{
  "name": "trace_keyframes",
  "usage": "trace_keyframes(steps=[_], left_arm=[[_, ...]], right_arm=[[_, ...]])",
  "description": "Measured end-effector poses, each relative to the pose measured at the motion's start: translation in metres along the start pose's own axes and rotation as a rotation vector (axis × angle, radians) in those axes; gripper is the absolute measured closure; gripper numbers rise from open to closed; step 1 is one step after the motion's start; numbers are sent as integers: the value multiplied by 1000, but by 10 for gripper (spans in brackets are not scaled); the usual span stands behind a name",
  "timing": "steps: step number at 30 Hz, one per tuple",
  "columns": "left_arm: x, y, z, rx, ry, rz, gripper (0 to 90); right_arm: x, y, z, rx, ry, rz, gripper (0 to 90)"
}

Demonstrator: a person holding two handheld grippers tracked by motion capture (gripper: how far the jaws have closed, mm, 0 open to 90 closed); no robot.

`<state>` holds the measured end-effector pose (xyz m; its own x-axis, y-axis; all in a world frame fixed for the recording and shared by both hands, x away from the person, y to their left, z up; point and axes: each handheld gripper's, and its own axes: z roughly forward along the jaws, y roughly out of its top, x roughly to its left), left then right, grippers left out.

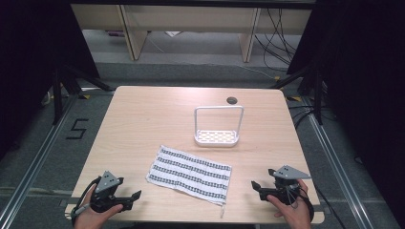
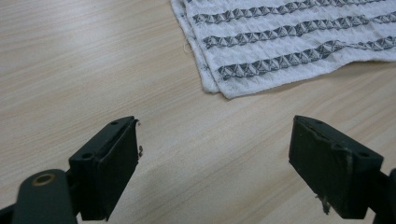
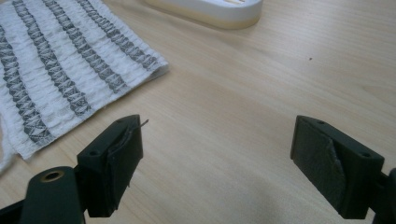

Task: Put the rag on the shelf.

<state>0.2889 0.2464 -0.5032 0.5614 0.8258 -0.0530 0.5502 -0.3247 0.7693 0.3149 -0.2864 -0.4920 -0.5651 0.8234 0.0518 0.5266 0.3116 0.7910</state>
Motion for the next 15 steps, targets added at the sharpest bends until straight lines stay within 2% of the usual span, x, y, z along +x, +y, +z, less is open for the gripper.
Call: trace_keyframes(steps=[2,3,4,5,6,13,15], left_arm=[[0,0,1,-5,-2,4,153],[1,0,1,-5,-3,7,154],[2,-1,1,-13,-5,21,153],[2,0,1,-10,-4,19,154],[1,0,1,-7,-2,7,154],[1,0,1,-4,-3,15,157],[0,1,1,3,-1,10,158]], right_arm=[[1,0,1,4,5,4,185],[1,0,0,5,-14,-5,189],[1,0,0,6,-12,-14,191],[3,0,0,16,-4,19,192],[1,0,0,13,-4,5,194],[0,-1,2,10,18,-1,214],[1,-1,1,12,8,3,221]])
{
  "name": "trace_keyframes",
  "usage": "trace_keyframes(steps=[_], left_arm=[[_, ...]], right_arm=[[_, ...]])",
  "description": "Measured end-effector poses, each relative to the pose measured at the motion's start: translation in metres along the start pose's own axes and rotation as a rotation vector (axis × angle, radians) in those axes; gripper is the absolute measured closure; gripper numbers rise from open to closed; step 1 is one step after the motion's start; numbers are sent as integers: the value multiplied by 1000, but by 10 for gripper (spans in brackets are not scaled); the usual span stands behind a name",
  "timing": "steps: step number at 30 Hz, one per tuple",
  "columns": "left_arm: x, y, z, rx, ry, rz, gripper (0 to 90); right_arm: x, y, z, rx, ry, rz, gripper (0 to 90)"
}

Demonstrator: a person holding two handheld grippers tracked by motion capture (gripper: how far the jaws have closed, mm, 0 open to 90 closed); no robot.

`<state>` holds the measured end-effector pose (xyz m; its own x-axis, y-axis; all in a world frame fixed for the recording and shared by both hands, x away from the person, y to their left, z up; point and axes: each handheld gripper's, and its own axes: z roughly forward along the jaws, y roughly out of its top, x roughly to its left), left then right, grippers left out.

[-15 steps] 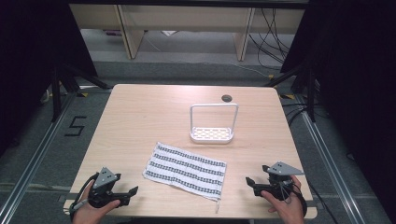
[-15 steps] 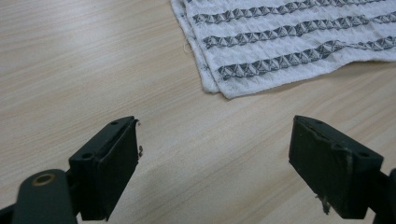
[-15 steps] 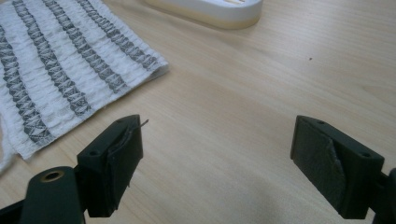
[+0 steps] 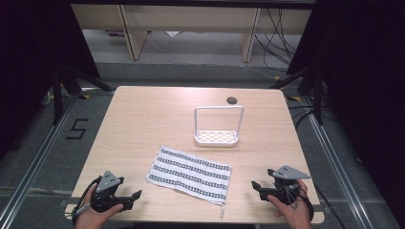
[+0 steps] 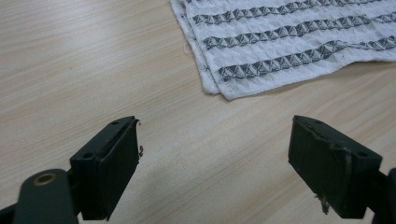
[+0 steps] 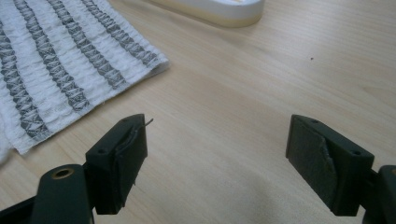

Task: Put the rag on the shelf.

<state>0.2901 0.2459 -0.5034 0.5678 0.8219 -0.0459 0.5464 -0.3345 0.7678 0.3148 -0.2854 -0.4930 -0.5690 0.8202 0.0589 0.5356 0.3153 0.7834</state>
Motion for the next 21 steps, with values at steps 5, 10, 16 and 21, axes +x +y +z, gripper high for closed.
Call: trace_keyframes(steps=[5,10,16,21], left_arm=[[-1,0,0,-13,-13,-13,159],[-4,2,0,-12,-6,-17,166],[-8,5,3,-25,-12,-19,167],[-8,7,8,-18,-20,5,167]], right_arm=[[6,3,0,6,9,10,242],[9,8,6,-4,39,-37,248],[20,19,14,2,60,-73,251],[27,26,21,-5,76,-125,256]])
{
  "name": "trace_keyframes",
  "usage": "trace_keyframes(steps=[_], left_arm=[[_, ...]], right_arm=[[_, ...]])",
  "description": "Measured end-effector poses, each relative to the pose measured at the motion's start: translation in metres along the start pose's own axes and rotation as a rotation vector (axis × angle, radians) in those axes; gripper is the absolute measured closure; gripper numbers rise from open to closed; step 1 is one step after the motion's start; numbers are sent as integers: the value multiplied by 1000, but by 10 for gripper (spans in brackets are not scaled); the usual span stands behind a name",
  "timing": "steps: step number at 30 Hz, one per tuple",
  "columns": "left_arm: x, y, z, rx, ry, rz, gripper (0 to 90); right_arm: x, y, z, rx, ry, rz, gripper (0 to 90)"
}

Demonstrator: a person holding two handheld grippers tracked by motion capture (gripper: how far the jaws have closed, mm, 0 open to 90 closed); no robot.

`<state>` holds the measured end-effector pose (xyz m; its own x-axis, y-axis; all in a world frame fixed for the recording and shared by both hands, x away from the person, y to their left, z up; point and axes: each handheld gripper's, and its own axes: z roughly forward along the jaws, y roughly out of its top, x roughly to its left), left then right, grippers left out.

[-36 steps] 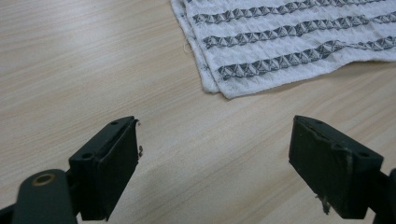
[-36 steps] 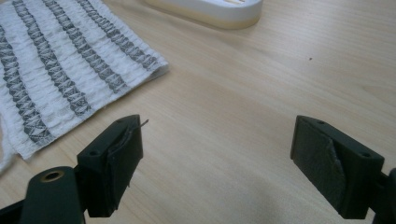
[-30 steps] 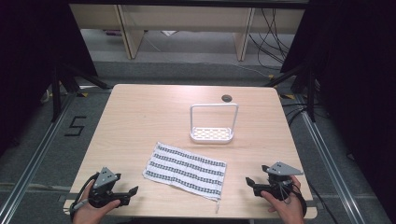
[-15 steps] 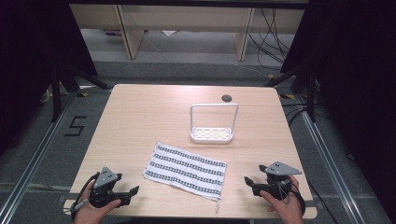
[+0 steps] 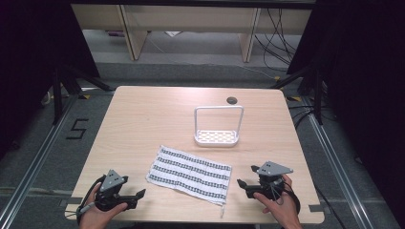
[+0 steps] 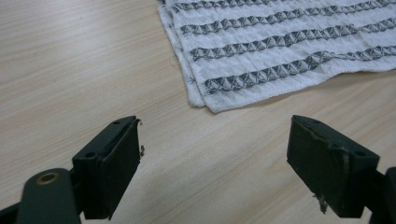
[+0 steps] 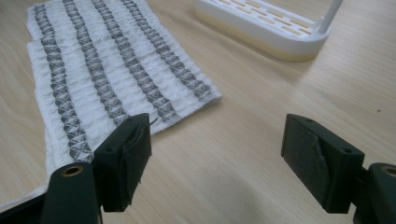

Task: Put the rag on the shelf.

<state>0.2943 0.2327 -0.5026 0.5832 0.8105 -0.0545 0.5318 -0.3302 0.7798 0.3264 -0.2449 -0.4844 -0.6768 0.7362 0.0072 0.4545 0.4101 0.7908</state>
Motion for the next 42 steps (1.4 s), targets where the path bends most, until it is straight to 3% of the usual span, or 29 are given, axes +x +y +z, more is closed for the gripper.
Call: trace_keyframes(steps=[4,5,11,15,20,30,42], left_arm=[[-3,3,3,10,1,3,167],[-2,4,3,13,3,18,167],[-3,8,7,-1,-3,15,169],[-4,13,10,-1,-3,6,180],[-5,18,19,18,-12,13,196],[-4,24,29,29,-6,13,220],[-5,32,38,46,-4,3,236]], right_arm=[[2,9,6,5,16,-21,261],[3,14,8,6,25,-29,262],[15,41,24,4,60,-90,269],[30,65,44,24,116,-126,288],[38,84,64,30,154,-167,326],[44,111,94,27,185,-159,371],[55,137,135,93,201,-171,404]])
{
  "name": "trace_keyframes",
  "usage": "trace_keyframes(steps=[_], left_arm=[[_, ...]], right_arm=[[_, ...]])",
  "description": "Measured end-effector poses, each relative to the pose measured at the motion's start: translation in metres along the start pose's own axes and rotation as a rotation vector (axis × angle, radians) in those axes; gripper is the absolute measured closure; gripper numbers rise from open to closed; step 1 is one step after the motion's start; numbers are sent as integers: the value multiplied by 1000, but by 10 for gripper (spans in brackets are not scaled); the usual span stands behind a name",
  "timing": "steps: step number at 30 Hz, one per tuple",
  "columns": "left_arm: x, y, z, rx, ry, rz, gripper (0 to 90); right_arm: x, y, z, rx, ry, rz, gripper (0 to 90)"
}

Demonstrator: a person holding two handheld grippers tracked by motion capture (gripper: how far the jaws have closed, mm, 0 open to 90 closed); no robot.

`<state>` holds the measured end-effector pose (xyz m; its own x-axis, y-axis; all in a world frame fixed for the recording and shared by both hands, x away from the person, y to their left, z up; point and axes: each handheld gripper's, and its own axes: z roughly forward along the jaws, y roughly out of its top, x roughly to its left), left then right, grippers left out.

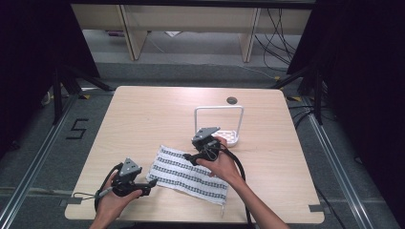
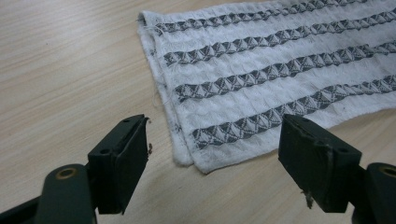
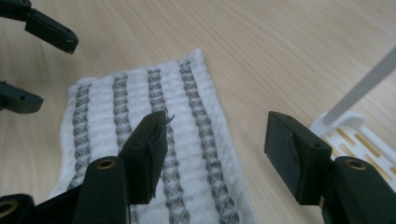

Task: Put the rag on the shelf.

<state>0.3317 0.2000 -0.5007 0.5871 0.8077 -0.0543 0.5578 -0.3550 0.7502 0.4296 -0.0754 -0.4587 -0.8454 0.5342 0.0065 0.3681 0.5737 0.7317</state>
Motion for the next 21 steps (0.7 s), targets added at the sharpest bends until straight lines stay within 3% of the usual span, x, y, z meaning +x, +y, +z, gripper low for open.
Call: trace_keyframes(steps=[6,12,13,14,18,21], left_arm=[[2,4,4,24,16,-12,236],[5,5,10,64,5,-12,237],[5,5,11,59,6,-22,237],[5,5,11,59,6,-22,238],[6,5,11,69,5,-25,249],[7,4,12,82,5,-12,257]], right_arm=[[1,16,27,15,17,-11,408],[4,31,54,38,29,-15,414],[6,33,59,39,32,1,415],[5,35,63,41,39,-22,415],[7,37,76,61,38,10,418],[6,39,91,70,54,-18,424]])
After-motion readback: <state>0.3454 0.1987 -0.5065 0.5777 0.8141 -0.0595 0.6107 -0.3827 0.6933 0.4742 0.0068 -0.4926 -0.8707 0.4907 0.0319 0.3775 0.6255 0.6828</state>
